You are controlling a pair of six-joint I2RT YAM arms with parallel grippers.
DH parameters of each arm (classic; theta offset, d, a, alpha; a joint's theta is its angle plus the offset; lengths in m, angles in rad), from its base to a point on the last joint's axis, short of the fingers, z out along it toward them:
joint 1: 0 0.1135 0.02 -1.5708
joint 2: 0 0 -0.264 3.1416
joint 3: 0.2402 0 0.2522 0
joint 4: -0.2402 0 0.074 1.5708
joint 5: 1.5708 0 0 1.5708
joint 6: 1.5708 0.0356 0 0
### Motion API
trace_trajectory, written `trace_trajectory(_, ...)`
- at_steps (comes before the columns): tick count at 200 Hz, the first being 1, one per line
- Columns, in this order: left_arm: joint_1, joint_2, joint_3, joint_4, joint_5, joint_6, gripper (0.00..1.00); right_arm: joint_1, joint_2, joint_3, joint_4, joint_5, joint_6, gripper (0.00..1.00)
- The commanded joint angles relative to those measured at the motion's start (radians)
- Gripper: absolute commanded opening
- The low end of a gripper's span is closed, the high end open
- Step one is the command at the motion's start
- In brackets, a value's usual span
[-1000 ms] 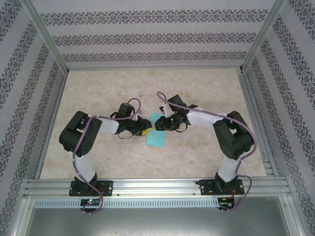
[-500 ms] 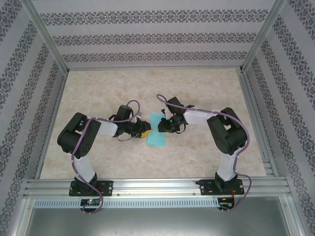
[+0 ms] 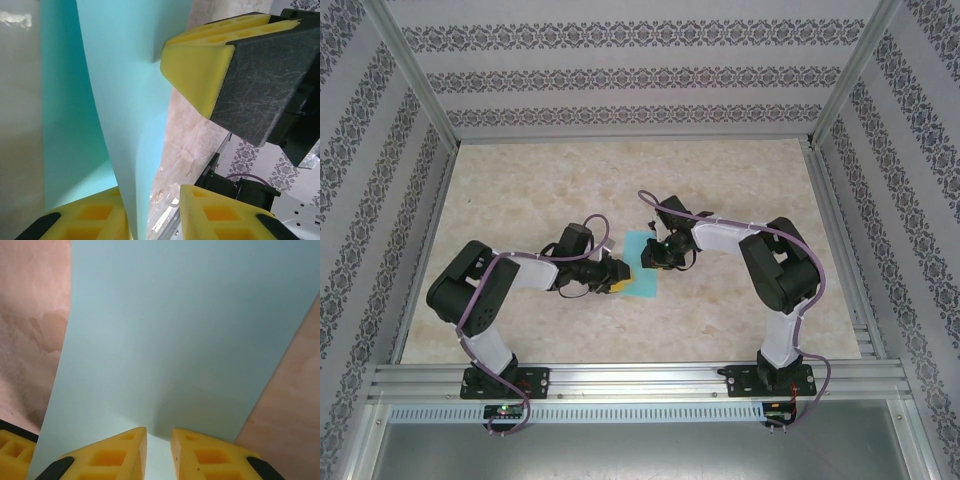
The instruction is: Fold a paper plane with a square sheet of paper (pick it up from the middle)
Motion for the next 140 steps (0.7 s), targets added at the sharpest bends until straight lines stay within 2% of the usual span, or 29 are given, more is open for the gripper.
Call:
trace_trajectory(1, -0.011, -0.021, 0.047, 0.051, 0.019, 0.016, 0.31, -0.011, 0.047, 0.005, -0.019, 0.059, 0.006, 0.22)
trace_trajectory(69, -0.021, 0.05, 0.11, 0.094, 0.02, -0.009, 0.34, -0.017, 0.034, -0.006, 0.0, 0.004, 0.022, 0.23)
trace_trajectory(99, -0.023, 0.063, 0.116, 0.094, 0.005, -0.008, 0.41, -0.044, -0.021, -0.022, 0.032, -0.041, 0.048, 0.27)
trace_trajectory(140, -0.023, 0.079, 0.127, 0.102, -0.005, -0.014, 0.43, -0.073, -0.099, -0.039, 0.061, -0.081, 0.079, 0.31)
